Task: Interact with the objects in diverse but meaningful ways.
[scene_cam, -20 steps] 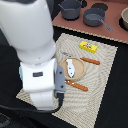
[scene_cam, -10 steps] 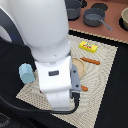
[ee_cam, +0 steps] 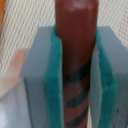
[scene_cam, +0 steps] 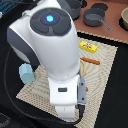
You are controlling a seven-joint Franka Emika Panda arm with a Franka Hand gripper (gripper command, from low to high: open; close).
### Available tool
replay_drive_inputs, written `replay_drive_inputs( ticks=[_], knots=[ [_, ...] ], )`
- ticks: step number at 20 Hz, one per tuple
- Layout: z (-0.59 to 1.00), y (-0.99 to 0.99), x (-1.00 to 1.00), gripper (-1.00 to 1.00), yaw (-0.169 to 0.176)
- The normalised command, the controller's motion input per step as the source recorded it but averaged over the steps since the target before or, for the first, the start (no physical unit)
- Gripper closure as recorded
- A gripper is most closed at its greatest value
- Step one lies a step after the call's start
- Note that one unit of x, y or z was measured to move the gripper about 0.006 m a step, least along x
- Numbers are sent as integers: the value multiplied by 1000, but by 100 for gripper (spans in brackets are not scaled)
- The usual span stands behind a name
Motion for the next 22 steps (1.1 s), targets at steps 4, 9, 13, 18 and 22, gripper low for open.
replay_drive_inputs(
  ticks=[4,9,13,18,22],
  knots=[
    [-79,248,169,-100,-2],
    [862,223,196,-100,-35],
    [1000,291,194,-100,-55],
    [1000,421,129,-100,-29],
    [849,756,165,-100,-2]
  ],
)
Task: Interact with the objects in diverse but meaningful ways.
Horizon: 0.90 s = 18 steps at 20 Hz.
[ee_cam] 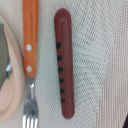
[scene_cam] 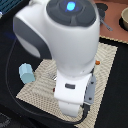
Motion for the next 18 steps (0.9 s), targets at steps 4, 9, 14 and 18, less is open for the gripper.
replay_drive_inputs(
  ticks=[4,9,14,18],
  knots=[
    [399,947,178,-100,0],
    [50,1000,38,-100,0],
    [0,1000,30,-100,0],
    [0,1000,5,-100,0]
  ],
)
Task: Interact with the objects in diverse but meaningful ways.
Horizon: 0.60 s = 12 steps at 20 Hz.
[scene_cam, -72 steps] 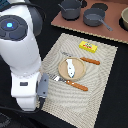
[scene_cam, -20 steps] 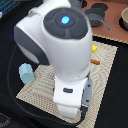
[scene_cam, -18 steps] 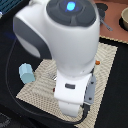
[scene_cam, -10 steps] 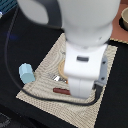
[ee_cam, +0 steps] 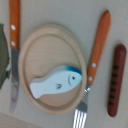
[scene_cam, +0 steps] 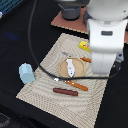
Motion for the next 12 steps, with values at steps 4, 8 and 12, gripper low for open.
replay_drive_inputs(
  ticks=[4,8,12],
  knots=[
    [-6,1000,0,-100,-4],
    [-56,989,-2,-100,-41],
    [-187,788,-48,-100,-141]
  ],
)
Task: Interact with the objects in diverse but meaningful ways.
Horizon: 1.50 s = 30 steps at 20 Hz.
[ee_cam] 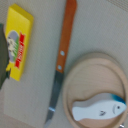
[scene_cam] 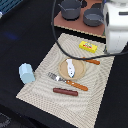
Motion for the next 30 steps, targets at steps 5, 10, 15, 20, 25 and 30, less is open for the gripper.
replay_drive_inputs(
  ticks=[5,10,15,20,25,30],
  knots=[
    [-270,627,-61,-100,-187],
    [-217,251,-250,-100,-106],
    [-237,74,-458,-100,-81],
    [25,-1,-462,-100,-88],
    [-111,32,-522,-100,-56],
    [-249,122,-411,-100,-6]
  ],
)
